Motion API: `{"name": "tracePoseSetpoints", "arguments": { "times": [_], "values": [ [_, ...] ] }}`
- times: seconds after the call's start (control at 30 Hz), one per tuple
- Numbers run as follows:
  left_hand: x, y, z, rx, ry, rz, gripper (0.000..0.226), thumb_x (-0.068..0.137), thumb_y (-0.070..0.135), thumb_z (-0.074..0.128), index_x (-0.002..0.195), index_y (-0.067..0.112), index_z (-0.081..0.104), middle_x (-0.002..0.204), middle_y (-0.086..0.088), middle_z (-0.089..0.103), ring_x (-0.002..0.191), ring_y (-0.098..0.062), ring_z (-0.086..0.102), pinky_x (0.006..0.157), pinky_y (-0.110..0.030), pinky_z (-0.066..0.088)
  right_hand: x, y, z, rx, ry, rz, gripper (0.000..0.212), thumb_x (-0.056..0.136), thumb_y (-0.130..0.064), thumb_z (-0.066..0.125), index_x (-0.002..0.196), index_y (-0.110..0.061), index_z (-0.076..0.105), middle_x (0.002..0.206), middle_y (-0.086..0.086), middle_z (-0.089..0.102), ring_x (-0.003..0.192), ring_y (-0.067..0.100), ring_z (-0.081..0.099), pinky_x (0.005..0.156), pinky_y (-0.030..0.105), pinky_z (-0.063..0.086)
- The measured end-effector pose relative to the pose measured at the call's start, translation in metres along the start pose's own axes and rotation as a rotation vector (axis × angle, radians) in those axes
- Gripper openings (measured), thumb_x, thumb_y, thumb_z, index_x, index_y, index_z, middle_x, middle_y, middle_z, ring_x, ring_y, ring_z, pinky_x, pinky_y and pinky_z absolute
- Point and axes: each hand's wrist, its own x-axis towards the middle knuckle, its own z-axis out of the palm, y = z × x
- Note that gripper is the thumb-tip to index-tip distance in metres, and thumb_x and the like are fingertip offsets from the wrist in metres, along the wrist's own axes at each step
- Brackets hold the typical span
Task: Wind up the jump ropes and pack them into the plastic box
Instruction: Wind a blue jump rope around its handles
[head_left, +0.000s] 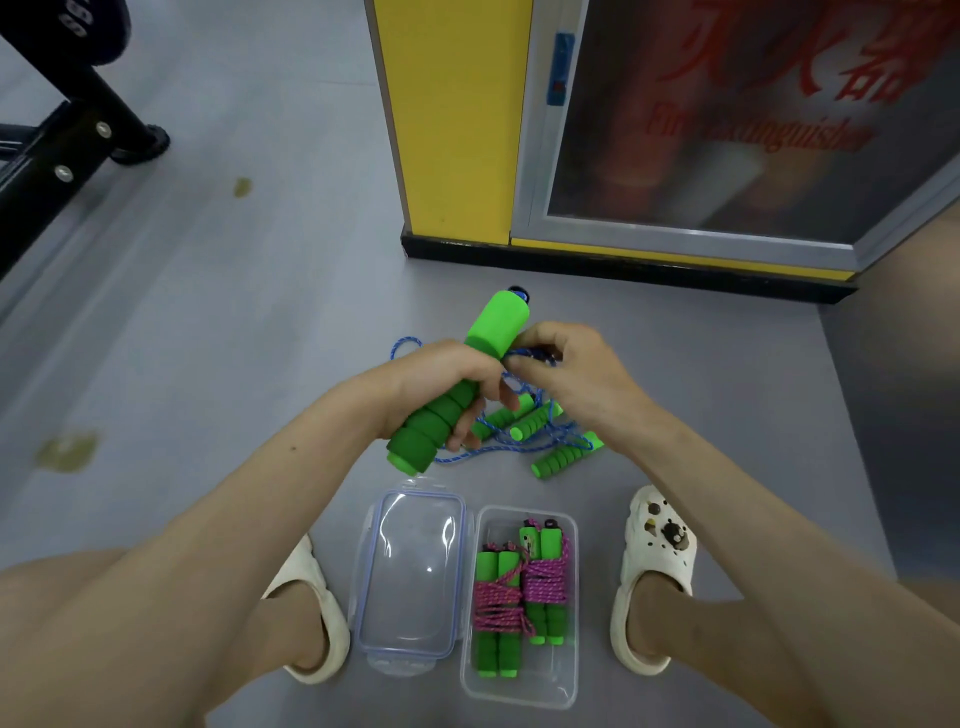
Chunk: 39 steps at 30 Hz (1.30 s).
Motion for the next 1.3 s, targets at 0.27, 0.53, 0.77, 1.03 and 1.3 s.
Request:
{"name": "tracePoseSetpoints", "arguments": {
  "times": [0.27, 0.53, 0.77, 1.03, 1.3],
  "values": [
    [-0.002, -0.005, -0.012, -0.526, -0.625, 0.143, 0.037, 0.06, 0.021, 0.063, 0.087, -0.001, 0.073, 0.039, -0.002, 0.048, 0.033, -0.015, 0.048, 0.066, -0.031, 0.057, 0.0, -0.006, -0.002, 0.426, 0.027, 0.05, 0.005, 0.084, -0.007, 0.065, 0.081, -0.011, 0.064, 0.073, 0.001, 0.065, 0.067, 0.007, 0.059, 0.069, 0.016, 0.049],
    [-0.002, 0.003, 0.001, -0.995, -0.618, 0.297, 0.051, 0.073, 0.006, 0.046, 0.119, -0.013, 0.058, 0.085, -0.022, 0.071, 0.086, -0.033, 0.069, 0.094, -0.043, 0.05, -0.002, 0.004, 0.01, 0.287, -0.147, 0.131, 0.039, 0.092, 0.008, 0.04, 0.076, -0.025, 0.055, 0.064, -0.017, 0.058, 0.057, -0.005, 0.054, 0.066, 0.012, 0.041],
    [-0.001, 0.007, 0.002, -0.868, -0.038, 0.452, 0.072, 0.063, 0.004, 0.038, 0.134, 0.012, 0.045, 0.131, -0.01, 0.059, 0.125, -0.021, 0.054, 0.108, -0.033, 0.032, -0.001, 0.014, 0.021, -0.04, -0.224, 0.121, 0.016, 0.089, -0.024, 0.063, 0.098, -0.013, 0.07, 0.087, 0.01, 0.072, 0.078, 0.019, 0.066, 0.08, 0.035, 0.05],
    [0.001, 0.0, -0.006, 0.112, 0.499, 0.42, 0.021, 0.069, 0.005, 0.058, 0.085, 0.013, 0.048, 0.057, 0.004, 0.029, 0.049, -0.008, 0.026, 0.051, -0.021, 0.027, 0.005, 0.015, 0.019, -0.354, -0.089, 0.029, 0.005, 0.085, -0.029, 0.066, 0.081, -0.026, 0.065, 0.061, -0.01, 0.047, 0.057, 0.004, 0.042, 0.055, 0.025, 0.03],
    [-0.002, -0.01, -0.01, 0.68, 0.435, 0.227, 0.047, 0.079, 0.01, 0.062, 0.125, 0.011, 0.051, 0.101, -0.002, 0.067, 0.099, -0.018, 0.059, 0.096, -0.024, 0.041, 0.008, 0.002, 0.009, -0.076, 0.104, -0.098, 0.007, 0.083, -0.016, 0.07, 0.085, -0.01, 0.071, 0.074, 0.009, 0.066, 0.067, 0.013, 0.054, 0.063, 0.028, 0.042]
  ]
}}
